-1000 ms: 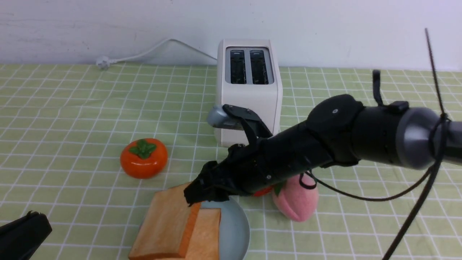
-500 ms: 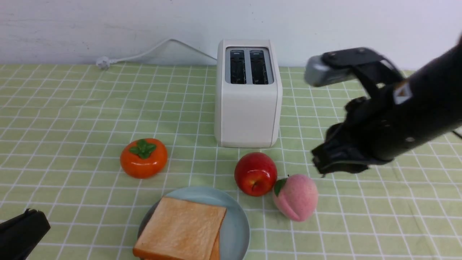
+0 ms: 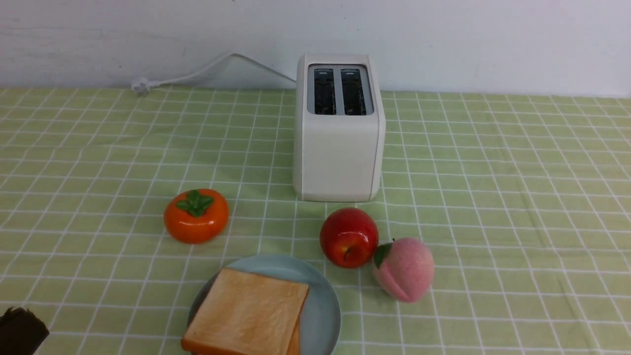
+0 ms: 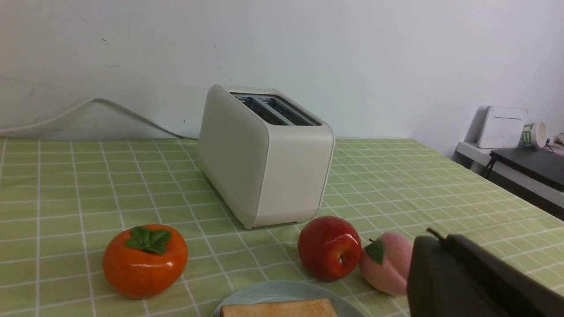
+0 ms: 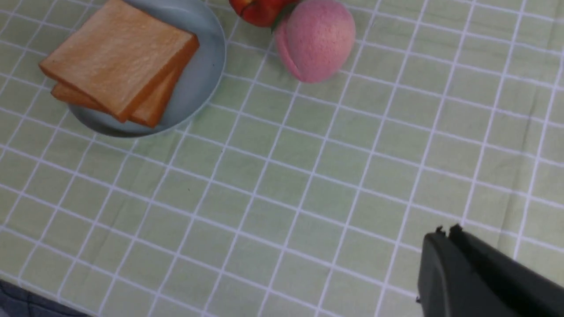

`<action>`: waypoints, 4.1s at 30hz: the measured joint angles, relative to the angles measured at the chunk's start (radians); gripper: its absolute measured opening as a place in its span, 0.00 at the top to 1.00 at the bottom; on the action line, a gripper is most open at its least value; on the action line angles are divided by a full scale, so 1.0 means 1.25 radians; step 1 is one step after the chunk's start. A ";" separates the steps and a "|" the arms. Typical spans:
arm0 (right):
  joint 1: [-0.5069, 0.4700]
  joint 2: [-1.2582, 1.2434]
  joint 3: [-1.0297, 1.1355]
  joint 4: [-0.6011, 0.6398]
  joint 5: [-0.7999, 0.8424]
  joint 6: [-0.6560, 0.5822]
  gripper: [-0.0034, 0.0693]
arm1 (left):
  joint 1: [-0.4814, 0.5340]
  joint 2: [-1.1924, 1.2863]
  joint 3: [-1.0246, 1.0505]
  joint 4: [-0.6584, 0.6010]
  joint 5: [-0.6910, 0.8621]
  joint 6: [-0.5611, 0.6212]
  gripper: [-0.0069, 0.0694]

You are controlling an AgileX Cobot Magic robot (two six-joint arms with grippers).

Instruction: Take toasted bread from bread machine on green coffee tablecloth place on plate.

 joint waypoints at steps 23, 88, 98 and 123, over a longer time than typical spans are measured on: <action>0.000 -0.279 0.238 -0.075 -0.164 0.096 0.95 | 0.000 -0.001 0.000 -0.016 0.042 0.000 0.92; -0.435 -0.467 0.696 0.001 -0.623 -0.192 0.94 | 0.088 -0.025 0.062 0.133 0.003 -0.109 0.93; -0.435 -0.467 0.695 0.000 -0.623 -0.192 0.92 | 0.222 -0.041 0.244 0.380 0.028 -0.405 0.93; -0.435 -0.467 0.695 0.000 -0.622 -0.192 0.88 | 0.223 -0.041 0.247 0.381 0.035 -0.442 0.93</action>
